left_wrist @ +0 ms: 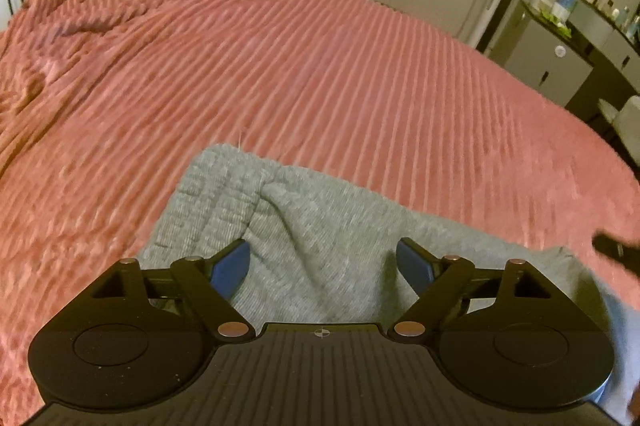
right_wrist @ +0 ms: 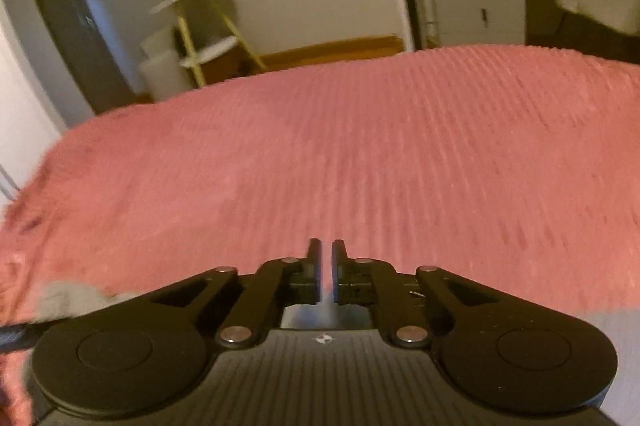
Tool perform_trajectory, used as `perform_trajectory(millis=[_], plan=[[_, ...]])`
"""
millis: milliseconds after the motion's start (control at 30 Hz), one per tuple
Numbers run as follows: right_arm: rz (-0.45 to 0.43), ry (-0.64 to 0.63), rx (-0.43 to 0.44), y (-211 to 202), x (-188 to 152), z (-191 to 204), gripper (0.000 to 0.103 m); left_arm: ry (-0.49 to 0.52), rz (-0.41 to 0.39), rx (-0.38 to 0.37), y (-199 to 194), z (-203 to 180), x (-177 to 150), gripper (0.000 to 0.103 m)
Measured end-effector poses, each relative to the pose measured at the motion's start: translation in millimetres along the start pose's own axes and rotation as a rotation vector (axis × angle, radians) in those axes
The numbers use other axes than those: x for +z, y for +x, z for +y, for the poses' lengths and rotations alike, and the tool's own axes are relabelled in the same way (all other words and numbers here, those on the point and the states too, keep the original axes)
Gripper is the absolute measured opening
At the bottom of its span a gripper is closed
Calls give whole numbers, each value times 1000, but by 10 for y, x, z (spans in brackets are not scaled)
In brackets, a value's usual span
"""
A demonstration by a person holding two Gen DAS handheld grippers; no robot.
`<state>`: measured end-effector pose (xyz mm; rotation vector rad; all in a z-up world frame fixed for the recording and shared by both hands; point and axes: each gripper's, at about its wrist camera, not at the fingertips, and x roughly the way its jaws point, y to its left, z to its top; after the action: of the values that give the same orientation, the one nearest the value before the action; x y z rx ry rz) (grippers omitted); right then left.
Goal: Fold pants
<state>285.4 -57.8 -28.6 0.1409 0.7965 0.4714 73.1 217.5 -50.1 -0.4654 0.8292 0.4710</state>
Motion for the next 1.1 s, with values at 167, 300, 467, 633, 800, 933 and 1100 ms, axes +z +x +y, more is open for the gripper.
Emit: perform_trajectory(millis=[167,300,467,633,800,933,1100], plan=[[100,51,145,-178,-408,-77,6,93,-74,-29,-109,-192,-62,91],[44,-37,-59,-34,-347,-343,0,160,-119,104,1,-238,-113,81],[-64,168,-37,-558,-153,-619,53,7,-119,-28,-125,-55,-54,88],[125,98,112,-733,-657,-623,74,141,-35,-160,-122,-386,-215,93],[131,168,225,-945,-1015,-1365,81,112,34,-40,101,-322,-277,89],[55,347,80,-1398,-1029,-2223,96,20,5,-3,103,-152,-219,89],[-82,488,-192,-2307,-1434,-3415,100,105,-21,82,141,-333,-269,89]])
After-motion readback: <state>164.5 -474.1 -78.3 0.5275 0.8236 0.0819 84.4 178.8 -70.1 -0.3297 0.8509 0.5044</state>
